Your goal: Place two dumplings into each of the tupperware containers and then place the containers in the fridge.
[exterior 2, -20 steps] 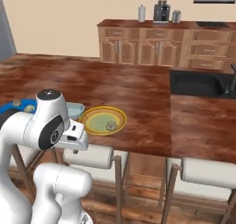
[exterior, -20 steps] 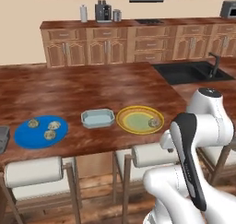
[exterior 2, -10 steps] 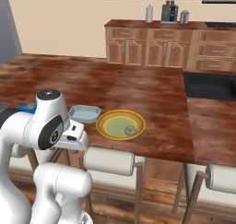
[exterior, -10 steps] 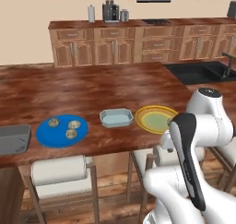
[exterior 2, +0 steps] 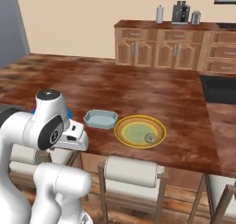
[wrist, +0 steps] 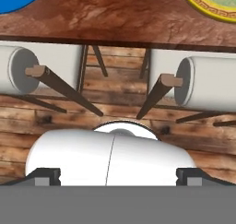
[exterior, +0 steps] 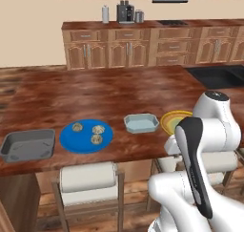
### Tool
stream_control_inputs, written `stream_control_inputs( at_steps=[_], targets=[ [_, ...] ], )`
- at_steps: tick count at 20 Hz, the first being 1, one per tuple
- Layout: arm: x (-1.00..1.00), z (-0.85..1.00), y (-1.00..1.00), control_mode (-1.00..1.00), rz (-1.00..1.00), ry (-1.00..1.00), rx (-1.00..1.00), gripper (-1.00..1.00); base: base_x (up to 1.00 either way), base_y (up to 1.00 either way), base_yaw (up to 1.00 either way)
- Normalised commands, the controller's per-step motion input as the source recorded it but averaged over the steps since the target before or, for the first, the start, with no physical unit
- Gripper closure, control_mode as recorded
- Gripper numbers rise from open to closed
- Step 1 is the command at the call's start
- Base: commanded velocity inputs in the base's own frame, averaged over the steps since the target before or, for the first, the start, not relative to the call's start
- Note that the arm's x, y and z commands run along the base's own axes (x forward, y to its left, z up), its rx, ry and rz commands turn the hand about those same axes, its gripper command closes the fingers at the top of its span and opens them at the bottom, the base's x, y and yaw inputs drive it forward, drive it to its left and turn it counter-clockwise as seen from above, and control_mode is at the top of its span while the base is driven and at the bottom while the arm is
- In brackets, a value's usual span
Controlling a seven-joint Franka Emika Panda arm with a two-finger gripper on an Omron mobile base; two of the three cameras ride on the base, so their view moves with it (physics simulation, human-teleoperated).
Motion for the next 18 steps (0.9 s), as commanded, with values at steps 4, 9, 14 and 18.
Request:
stream_control_inputs(
  at_steps=[4,9,14,18],
  targets=[
    [0.00,0.00,0.00,1.00,0.00,0.00,0.00,-1.00,0.26,0.30,0.05],
    [0.00,0.00,0.00,1.00,0.00,0.00,0.00,-1.00,0.32,0.34,0.06],
    [0.00,0.00,0.00,1.00,0.00,0.00,0.00,-1.00,0.37,0.36,0.05],
    [0.09,0.01,0.06,-1.00,0.01,0.00,0.00,-1.00,0.27,0.26,0.03]
  ],
)
